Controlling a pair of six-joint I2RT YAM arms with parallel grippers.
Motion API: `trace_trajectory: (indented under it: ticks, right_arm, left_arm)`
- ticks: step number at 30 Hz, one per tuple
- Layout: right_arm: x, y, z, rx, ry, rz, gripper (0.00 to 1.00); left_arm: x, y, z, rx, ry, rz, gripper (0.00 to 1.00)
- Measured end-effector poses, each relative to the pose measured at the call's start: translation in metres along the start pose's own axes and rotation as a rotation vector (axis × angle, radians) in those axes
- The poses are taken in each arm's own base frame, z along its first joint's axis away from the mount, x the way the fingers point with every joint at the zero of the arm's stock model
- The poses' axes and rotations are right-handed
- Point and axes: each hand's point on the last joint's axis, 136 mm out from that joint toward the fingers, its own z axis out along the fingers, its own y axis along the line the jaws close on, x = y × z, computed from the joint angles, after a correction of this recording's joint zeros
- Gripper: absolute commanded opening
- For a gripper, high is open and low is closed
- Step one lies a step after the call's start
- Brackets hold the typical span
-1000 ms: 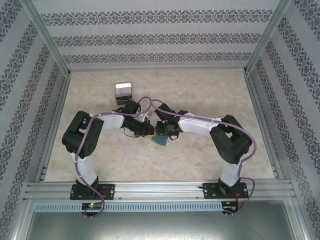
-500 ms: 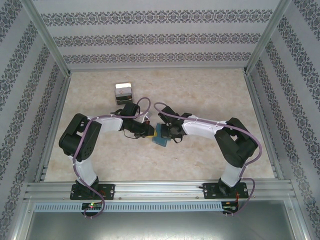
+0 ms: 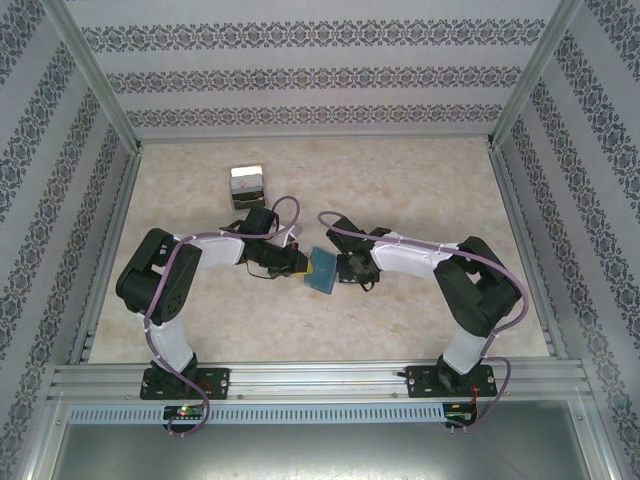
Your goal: Put the credit cards into the card holder
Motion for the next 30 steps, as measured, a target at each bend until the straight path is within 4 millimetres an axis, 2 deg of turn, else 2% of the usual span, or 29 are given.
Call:
trace_trajectory:
  ticks: [15,24,27,30]
  right_arm:
    - [0.006,-0.014,-0.001,0.078,-0.006,-0.031,0.27]
    - [0.010,-0.018,-0.004,0.164,-0.045,-0.134,0.26]
    - [0.009,-0.020,-0.011,0.166,-0.053,-0.132,0.25]
    - [-0.001,-0.011,-0.034,0.093,-0.105,-0.111,0.21]
  left_arm:
    - [0.002,0.008,-0.004,-0.043,-0.033,-0.018,0.04]
    - [0.012,0.020,-0.004,-0.068,-0.033,-0.069,0.11]
    - [0.011,0.019,-0.005,-0.067,-0.036,-0.068,0.11]
    - [0.011,0.018,-0.006,-0.065,-0.038,-0.064,0.11]
